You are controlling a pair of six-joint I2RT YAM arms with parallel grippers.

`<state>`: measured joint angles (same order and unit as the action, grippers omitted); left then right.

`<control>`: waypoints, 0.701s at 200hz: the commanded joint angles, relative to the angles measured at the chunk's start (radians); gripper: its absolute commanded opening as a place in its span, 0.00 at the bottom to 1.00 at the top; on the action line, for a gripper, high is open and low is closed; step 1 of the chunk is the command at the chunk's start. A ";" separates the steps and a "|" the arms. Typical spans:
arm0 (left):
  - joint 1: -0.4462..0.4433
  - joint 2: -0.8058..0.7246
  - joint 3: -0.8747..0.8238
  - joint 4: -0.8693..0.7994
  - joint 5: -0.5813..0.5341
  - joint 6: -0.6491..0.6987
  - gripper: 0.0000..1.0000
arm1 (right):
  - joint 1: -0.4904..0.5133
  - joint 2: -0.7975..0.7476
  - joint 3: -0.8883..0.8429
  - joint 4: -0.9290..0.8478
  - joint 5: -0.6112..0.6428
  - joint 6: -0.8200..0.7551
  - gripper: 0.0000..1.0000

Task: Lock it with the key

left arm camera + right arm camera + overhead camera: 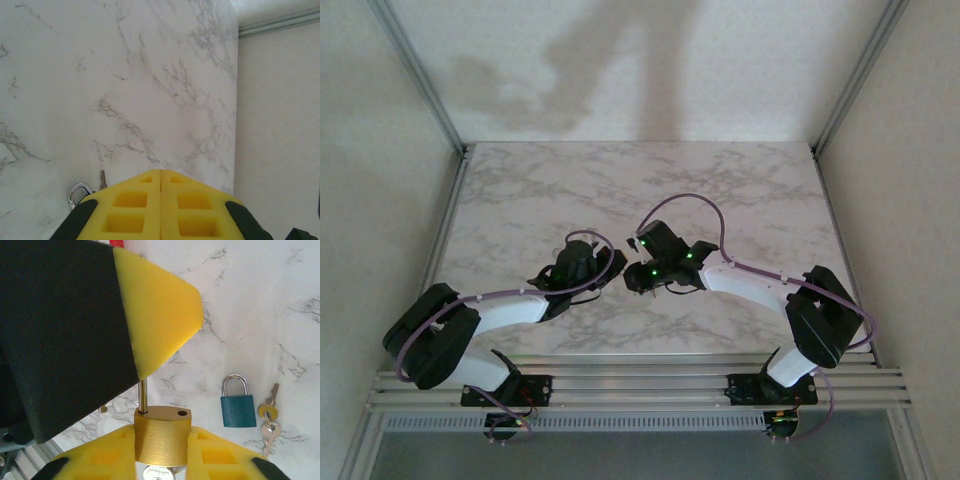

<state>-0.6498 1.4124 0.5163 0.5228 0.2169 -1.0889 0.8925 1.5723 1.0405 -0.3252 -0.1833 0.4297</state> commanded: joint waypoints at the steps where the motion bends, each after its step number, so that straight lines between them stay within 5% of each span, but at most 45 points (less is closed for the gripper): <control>1: 0.010 -0.030 -0.018 -0.015 -0.012 -0.002 0.00 | 0.012 -0.031 0.000 0.009 -0.003 -0.016 0.28; 81: 0.010 -0.048 -0.026 -0.023 -0.027 -0.009 0.00 | 0.011 -0.046 -0.014 0.008 -0.002 -0.013 0.45; 140: 0.011 -0.059 -0.029 -0.022 -0.023 -0.013 0.00 | 0.022 -0.033 -0.042 0.053 -0.015 0.005 0.43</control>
<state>-0.6498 1.3811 0.4988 0.5102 0.2096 -1.0931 0.8963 1.5490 1.0111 -0.3023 -0.1852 0.4309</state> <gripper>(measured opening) 0.053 0.439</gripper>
